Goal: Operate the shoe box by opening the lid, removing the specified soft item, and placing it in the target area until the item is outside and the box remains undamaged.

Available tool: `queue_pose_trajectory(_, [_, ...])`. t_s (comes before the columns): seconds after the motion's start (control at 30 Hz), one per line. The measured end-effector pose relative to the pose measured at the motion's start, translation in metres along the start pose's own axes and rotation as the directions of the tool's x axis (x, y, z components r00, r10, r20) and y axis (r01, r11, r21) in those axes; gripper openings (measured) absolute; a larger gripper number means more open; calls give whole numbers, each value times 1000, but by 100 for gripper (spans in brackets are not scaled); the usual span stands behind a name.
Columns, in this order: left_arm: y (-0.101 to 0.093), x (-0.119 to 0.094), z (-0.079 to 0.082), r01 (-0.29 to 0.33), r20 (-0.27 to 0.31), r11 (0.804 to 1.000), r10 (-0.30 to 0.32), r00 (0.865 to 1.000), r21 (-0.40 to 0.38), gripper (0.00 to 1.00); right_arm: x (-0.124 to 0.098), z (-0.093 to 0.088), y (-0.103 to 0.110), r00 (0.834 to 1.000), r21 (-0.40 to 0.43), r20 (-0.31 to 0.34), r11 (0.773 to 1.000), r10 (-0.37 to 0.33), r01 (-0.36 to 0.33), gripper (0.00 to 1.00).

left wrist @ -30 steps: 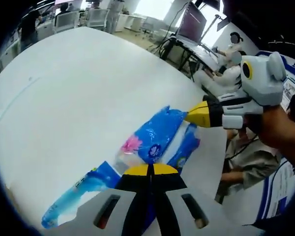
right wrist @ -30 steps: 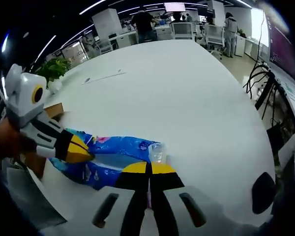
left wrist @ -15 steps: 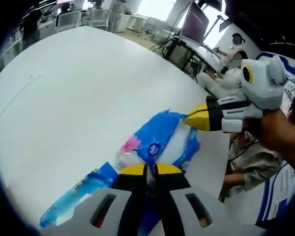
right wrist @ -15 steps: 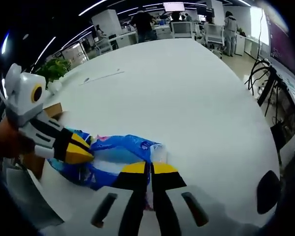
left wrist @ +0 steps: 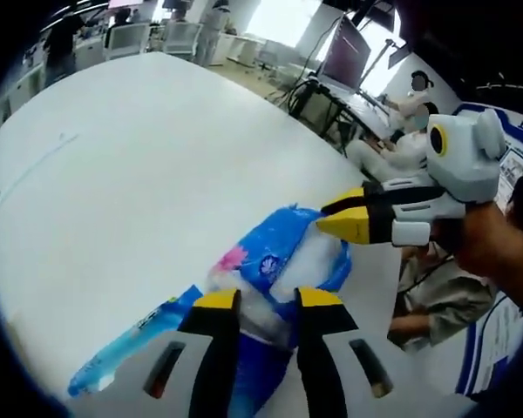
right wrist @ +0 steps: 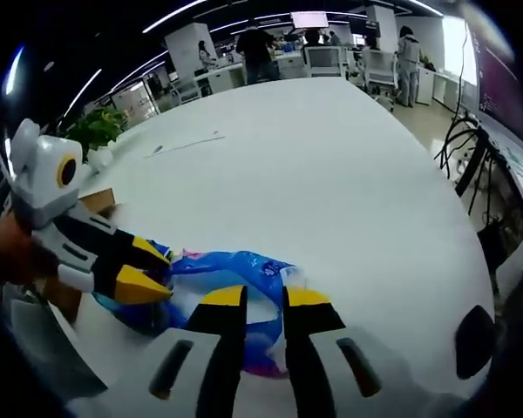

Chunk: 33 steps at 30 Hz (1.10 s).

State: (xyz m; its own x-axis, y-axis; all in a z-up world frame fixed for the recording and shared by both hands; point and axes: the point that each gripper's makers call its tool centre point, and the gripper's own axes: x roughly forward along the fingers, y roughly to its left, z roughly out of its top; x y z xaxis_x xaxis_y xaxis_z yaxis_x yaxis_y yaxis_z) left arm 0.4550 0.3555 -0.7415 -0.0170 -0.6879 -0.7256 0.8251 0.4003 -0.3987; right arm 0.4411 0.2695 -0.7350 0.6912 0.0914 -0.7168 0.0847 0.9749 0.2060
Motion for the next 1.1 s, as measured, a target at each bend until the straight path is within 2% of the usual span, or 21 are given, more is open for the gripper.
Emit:
queue_pose_trajectory(0.3, [-7,-20,8,20,64,1000,-20,998,1,30,-13,5,10,1000,-8,16,1000,-8,8,14])
queue_pose_trajectory(0.63, [-10,-48,7,16,102,1000,-16,995,0,31,-30,13,23,999,-31,35,999,-21,22,14])
queue_pose_trajectory(0.87, [-8,-73,0,4,118,1000,-4,993,0,31,-38,18,44,999,-51,49,999,-14,16,14])
queue_pose_trajectory(0.93, [-2,-79,-2,-4,129,1000,4,992,-2,31,-40,18,52,998,-58,54,998,-12,15,14])
queue_pose_trajectory(1.1, [7,-100,-17,-28,130,999,31,991,-23,30,-41,14,73,999,-76,54,997,1,3,13])
